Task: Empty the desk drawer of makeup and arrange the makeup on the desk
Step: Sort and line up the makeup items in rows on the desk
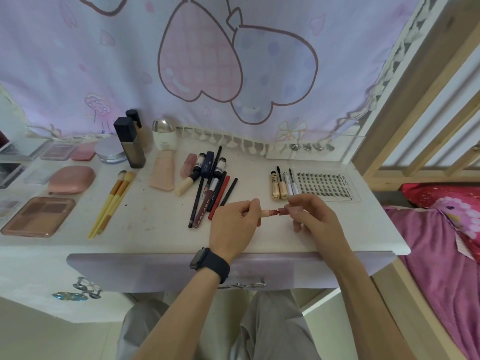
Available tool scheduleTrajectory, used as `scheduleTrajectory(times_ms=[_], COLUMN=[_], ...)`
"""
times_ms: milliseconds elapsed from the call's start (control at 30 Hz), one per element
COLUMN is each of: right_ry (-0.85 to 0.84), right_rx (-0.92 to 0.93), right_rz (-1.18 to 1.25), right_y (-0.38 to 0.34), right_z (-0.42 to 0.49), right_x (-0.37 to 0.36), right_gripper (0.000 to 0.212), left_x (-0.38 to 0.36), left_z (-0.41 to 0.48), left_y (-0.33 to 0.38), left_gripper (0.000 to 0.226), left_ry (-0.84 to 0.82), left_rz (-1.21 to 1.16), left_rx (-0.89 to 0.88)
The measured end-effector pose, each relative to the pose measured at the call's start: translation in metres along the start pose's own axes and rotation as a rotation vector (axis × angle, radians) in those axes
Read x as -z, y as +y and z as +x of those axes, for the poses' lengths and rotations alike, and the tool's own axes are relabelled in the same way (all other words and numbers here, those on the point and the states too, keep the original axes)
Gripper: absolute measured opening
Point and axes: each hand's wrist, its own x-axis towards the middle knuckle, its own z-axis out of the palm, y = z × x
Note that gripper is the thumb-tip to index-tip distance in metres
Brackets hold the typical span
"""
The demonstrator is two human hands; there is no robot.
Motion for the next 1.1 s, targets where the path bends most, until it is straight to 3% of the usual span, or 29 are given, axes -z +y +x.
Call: scheduleTrajectory(times_ms=[167, 433, 1100], right_ry=[0.027, 0.096, 0.297], right_rx=[-0.039, 0.015, 0.132], right_rz=[-0.073, 0.118, 0.145], right_y=[-0.001, 0.002, 0.011], right_z=[-0.001, 0.001, -0.001], right_x=[-0.005, -0.003, -0.005], right_gripper=[0.03, 0.015, 0.026], left_x=[0.0, 0.0, 0.002], left_z=[0.0, 0.0, 0.001], left_y=[0.0, 0.002, 0.002], left_gripper=[0.052, 0.052, 0.051], left_ry=[0.006, 0.007, 0.032], left_rz=[0.0, -0.007, -0.055], left_rx=[-0.011, -0.002, 0.026])
